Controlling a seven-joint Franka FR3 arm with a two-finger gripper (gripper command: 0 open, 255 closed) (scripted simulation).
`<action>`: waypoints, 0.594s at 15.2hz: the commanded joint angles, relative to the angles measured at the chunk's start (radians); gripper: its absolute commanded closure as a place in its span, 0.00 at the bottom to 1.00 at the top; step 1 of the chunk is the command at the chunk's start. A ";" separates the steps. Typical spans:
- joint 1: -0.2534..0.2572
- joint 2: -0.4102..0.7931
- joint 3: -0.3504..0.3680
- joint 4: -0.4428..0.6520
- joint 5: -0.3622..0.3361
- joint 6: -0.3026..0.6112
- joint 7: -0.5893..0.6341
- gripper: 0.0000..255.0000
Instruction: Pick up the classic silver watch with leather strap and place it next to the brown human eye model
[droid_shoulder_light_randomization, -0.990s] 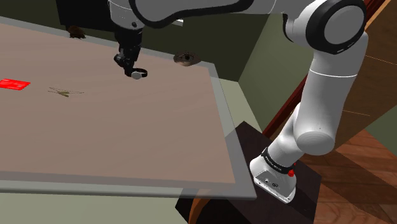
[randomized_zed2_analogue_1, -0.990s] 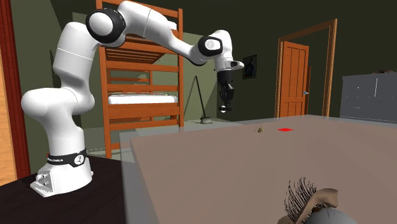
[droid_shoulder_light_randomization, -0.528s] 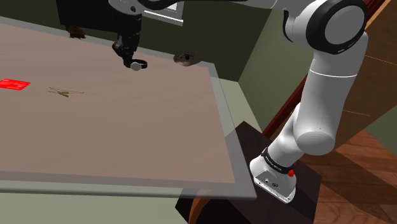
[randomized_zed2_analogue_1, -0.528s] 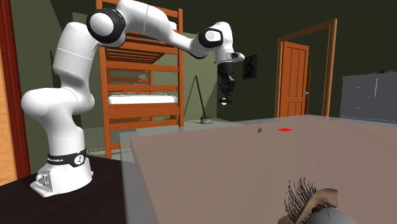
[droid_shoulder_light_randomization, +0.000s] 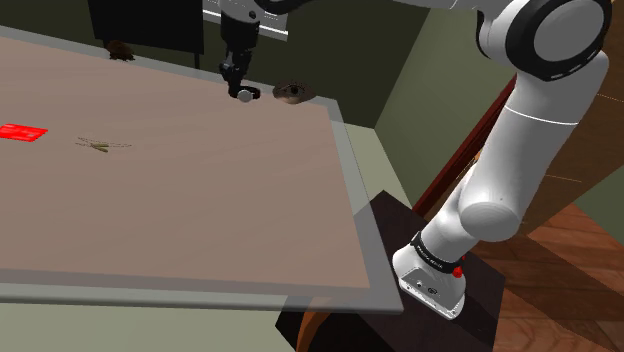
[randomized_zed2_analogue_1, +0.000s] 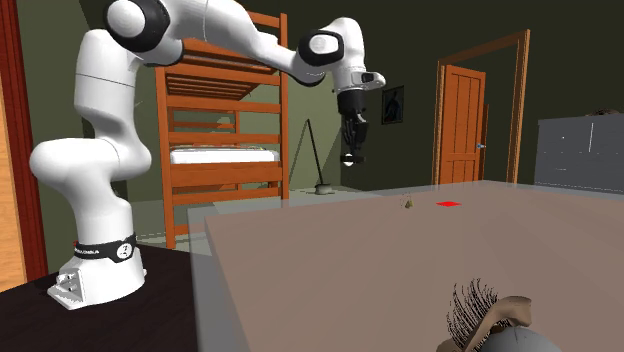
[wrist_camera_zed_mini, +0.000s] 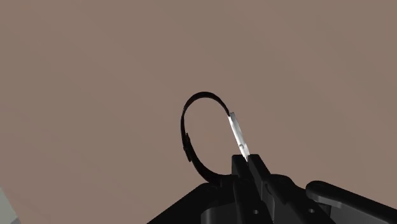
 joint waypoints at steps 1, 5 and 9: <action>-0.035 -0.034 -0.016 -0.043 0.018 0.016 -0.053 1.00; -0.094 -0.083 -0.052 -0.105 0.047 0.041 -0.151 1.00; -0.148 -0.117 -0.090 -0.147 0.070 0.059 -0.249 1.00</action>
